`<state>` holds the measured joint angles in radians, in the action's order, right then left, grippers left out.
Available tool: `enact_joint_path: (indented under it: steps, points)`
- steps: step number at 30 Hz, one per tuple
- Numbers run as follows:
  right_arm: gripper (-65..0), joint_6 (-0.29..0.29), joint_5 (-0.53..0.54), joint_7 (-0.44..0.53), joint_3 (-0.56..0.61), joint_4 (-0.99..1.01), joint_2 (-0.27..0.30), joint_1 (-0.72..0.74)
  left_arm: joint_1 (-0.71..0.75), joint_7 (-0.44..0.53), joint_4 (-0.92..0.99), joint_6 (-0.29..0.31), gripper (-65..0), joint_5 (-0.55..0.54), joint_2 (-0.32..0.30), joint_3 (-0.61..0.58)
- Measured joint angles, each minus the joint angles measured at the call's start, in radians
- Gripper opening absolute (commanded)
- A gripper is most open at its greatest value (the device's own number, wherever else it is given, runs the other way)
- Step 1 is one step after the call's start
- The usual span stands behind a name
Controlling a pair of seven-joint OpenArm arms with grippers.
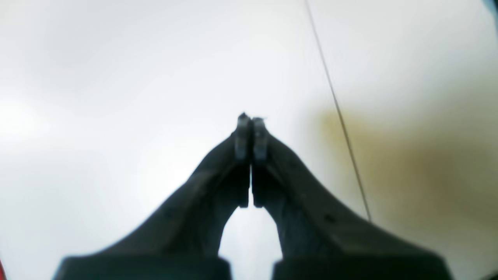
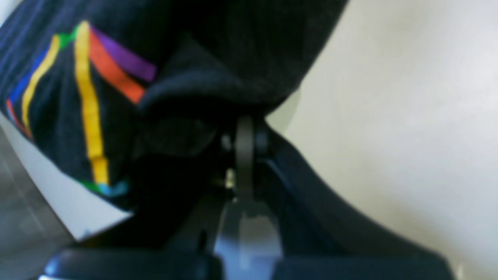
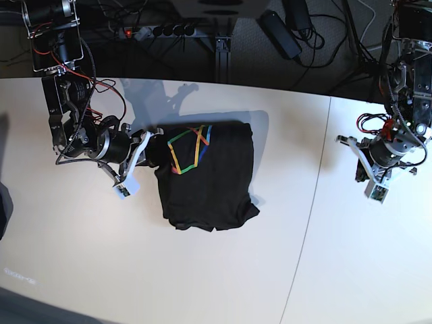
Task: Fold the T-shirt properly
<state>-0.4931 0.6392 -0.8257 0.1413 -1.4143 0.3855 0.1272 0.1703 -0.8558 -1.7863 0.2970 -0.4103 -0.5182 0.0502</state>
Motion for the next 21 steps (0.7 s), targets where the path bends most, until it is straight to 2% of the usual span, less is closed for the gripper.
enact_joint_path:
  steps: [5, 10, 13, 17, 21]
  points:
    - [-65.0, 0.0, -0.004, -0.01, -0.018, 0.0, 0.046, 0.0, 0.123, -0.006, -0.054, 0.022, -65.0, -0.013, 0.0, 0.125]
    - [-65.0, 0.0, 0.026, -0.056, -0.108, 0.0, 0.095, 0.0, 0.26, -0.009, -0.095, 0.026, -65.0, -0.018, 0.0, 0.25]
    - [-65.0, 0.0, 0.046, -0.072, -0.148, 0.0, 0.11, -0.002, 0.325, -0.006, -0.111, 0.039, -65.0, -0.058, 0.0, 0.316]
    - [-65.0, 0.0, 0.076, -0.121, -0.18, 0.0, 0.133, -0.014, 0.425, -0.012, -0.116, 0.056, -65.0, -0.098, 0.003, 0.366]
    - [-65.0, 0.0, 0.083, -0.126, -0.193, 0.0, 0.181, -0.045, 0.516, -0.014, -0.117, 0.063, -65.0, -0.098, 0.006, 0.378]
